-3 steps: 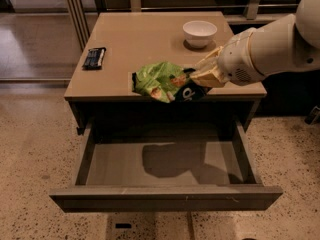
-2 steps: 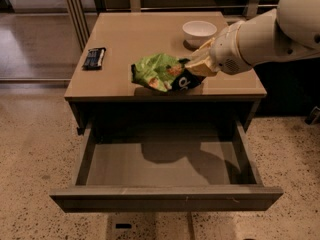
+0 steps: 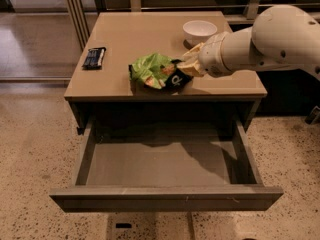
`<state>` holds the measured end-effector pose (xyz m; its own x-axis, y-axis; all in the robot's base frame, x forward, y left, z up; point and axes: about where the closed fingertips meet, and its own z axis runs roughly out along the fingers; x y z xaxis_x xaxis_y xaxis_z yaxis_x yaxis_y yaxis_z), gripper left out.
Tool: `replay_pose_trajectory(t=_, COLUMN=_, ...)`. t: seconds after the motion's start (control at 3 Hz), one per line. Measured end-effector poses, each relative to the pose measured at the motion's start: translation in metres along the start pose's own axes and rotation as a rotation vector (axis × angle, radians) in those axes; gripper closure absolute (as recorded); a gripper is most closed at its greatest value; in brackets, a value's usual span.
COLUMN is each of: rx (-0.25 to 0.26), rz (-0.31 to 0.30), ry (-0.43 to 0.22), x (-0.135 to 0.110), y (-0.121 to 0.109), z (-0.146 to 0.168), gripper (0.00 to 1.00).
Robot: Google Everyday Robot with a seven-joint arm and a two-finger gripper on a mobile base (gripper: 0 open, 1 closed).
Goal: Pick green rice chip bag from top drawer and place on counter
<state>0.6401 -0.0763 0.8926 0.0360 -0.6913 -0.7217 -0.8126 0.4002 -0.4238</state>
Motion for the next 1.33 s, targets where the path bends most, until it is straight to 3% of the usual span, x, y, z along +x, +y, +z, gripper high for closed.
replay_pose_trajectory(t=0.33, rx=0.027, rz=0.009, ry=-0.018, x=0.0102, y=-0.0030, z=0.0241, gripper=1.00)
replay_pose_trajectory(t=0.67, rx=0.035, rz=0.010, ry=-0.020, x=0.0097, y=-0.0049, z=0.0245, gripper=0.81)
replay_pose_trajectory(t=1.33, rx=0.035, rz=0.010, ry=-0.021, x=0.0096, y=-0.0049, z=0.0246, gripper=0.35)
